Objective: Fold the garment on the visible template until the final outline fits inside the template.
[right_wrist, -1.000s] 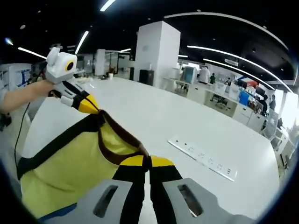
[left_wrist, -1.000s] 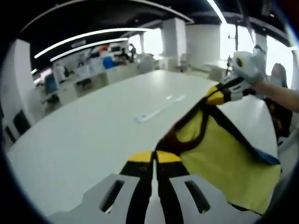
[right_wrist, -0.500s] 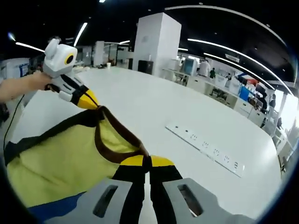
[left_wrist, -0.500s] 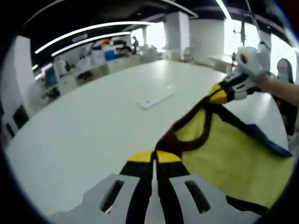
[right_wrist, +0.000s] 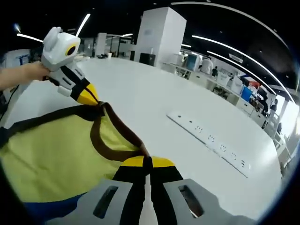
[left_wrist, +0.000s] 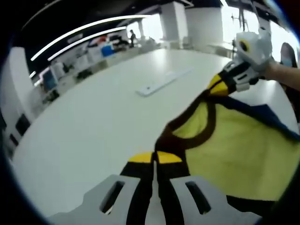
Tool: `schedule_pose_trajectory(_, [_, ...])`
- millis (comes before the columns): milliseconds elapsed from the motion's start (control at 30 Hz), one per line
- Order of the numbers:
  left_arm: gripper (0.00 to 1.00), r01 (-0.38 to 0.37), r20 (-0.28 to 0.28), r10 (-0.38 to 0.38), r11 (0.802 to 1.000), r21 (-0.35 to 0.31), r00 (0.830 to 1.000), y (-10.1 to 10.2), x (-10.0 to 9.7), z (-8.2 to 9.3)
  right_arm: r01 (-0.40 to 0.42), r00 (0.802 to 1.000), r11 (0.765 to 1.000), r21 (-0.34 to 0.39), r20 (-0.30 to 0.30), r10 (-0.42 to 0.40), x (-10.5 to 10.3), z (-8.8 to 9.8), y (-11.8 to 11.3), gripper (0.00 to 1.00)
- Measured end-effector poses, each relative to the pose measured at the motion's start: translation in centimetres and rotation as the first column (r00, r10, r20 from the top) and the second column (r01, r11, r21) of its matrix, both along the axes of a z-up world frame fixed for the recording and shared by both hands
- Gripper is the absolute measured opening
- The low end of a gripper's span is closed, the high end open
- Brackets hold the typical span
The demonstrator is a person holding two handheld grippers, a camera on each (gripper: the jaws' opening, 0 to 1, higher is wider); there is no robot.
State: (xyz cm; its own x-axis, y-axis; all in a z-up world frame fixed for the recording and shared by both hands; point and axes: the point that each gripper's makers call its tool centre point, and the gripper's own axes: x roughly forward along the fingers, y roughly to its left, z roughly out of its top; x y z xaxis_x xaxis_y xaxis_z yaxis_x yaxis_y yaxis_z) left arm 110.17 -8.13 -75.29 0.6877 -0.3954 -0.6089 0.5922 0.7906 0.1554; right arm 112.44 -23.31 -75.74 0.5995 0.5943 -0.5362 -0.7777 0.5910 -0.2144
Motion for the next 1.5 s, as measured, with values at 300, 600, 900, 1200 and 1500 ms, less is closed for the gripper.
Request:
schedule_pose_trajectory(300, [0.00,0.004,-0.001,-0.004,1.000,0.024,1.000,0.3,0.8,-1.4,-0.010,1.000,1.000,-0.019,0.010,0.010,0.3,-0.7,0.1,0.02])
schedule_pose_trajectory(600, [0.00,0.003,0.003,-0.003,1.000,0.028,1.000,0.7,1.8,-1.4,-0.007,1.000,0.999,-0.036,0.016,0.008,0.7,-1.1,0.1,0.03])
schedule_pose_trajectory(900, [0.00,0.016,0.026,-0.017,1.000,0.012,1.000,0.0,1.7,-1.1,0.007,0.999,0.999,-0.038,0.036,-0.006,1.0,-0.6,0.0,0.06])
schedule_pose_trajectory(1200, [0.08,0.005,0.014,-0.005,1.000,-0.005,1.000,-0.2,1.1,0.6,0.022,0.997,1.000,-0.009,0.070,-0.021,1.4,2.1,-0.1,0.12])
schedule_pose_trajectory(1500, [0.18,0.018,0.032,-0.018,1.000,-0.002,0.999,-0.7,0.0,3.6,0.011,0.996,1.000,-0.003,0.088,-0.011,0.1,4.9,-0.4,0.22])
